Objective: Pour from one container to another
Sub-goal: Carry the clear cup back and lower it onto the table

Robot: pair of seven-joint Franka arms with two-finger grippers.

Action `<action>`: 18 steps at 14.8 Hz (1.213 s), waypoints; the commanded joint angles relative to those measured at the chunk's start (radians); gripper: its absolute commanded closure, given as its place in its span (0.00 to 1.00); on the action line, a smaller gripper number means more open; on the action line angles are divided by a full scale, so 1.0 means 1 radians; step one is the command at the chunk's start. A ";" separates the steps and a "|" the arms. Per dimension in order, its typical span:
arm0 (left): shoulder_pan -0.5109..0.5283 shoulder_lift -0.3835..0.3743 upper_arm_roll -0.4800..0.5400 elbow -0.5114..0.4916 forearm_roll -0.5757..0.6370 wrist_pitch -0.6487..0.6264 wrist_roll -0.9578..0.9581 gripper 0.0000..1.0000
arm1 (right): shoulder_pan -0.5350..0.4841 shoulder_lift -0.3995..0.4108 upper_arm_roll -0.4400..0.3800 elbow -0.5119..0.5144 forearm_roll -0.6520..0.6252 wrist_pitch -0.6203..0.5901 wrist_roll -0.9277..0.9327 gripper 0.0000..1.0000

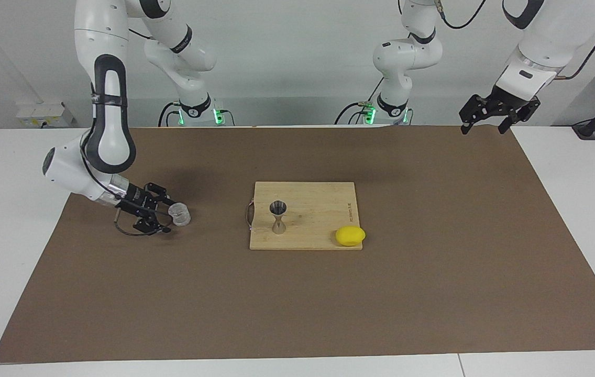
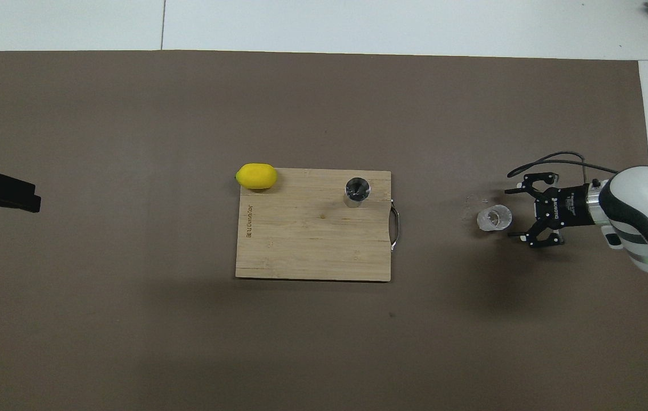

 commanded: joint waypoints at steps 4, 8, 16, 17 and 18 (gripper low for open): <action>0.010 -0.022 -0.004 -0.018 -0.009 -0.008 0.007 0.00 | 0.026 -0.144 0.014 -0.005 -0.255 -0.002 -0.055 0.01; 0.010 -0.022 -0.004 -0.018 -0.007 -0.008 0.007 0.00 | 0.152 -0.217 0.016 -0.005 -0.440 -0.026 -0.206 0.01; 0.010 -0.022 -0.004 -0.018 -0.009 -0.008 0.007 0.00 | 0.304 -0.257 0.018 0.230 -0.733 -0.190 -0.417 0.01; 0.010 -0.022 -0.004 -0.018 -0.009 -0.008 0.007 0.00 | 0.300 -0.248 0.018 0.275 -0.741 -0.219 -0.493 0.01; 0.010 -0.022 -0.004 -0.018 -0.009 -0.008 0.007 0.00 | 0.289 -0.243 0.018 0.310 -0.741 -0.239 -0.543 0.01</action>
